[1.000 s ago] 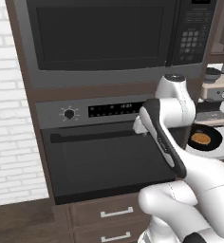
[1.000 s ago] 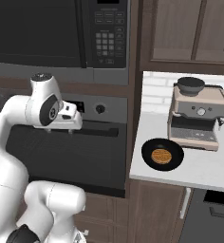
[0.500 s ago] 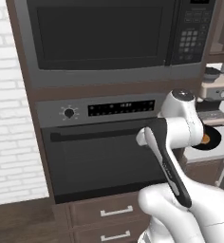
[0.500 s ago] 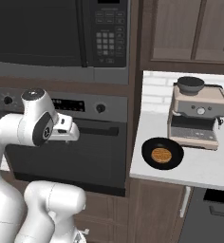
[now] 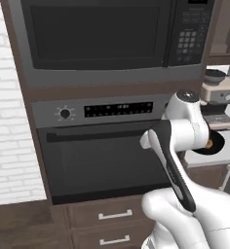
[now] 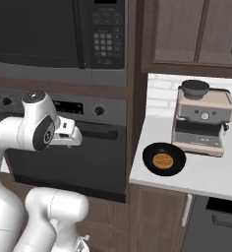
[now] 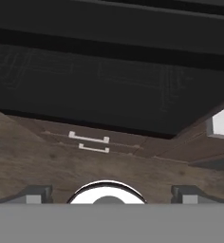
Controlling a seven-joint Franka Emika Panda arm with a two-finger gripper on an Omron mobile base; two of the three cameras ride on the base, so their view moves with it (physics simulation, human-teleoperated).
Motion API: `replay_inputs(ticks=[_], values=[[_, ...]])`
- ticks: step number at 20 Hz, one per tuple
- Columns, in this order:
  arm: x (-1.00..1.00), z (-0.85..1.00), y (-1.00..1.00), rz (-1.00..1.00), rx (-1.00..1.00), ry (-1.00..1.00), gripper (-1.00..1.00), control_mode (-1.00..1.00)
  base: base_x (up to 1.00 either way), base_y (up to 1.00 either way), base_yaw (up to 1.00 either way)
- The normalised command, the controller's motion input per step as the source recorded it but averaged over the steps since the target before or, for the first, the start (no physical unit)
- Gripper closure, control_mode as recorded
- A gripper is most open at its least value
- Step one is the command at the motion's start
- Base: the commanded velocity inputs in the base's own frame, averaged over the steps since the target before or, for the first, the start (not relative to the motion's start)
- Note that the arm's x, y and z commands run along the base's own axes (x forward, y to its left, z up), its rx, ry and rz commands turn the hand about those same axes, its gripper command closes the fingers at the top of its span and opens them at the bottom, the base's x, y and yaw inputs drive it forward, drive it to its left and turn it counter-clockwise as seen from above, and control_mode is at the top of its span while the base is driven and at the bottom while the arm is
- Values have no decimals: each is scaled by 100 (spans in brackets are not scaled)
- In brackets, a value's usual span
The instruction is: Open the microwave, place the bowl with waffle inside the microwave, then close the microwave door and turn it on.
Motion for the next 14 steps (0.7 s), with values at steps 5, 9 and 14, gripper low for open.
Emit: replay_inputs(ticks=[5,9,14], values=[[0,0,0,0,0,0,-100,100,-38,-70,28],[0,0,0,0,0,0,-100,100,-35,-64,27],[0,0,0,0,0,0,-100,100,-23,-52,29]])
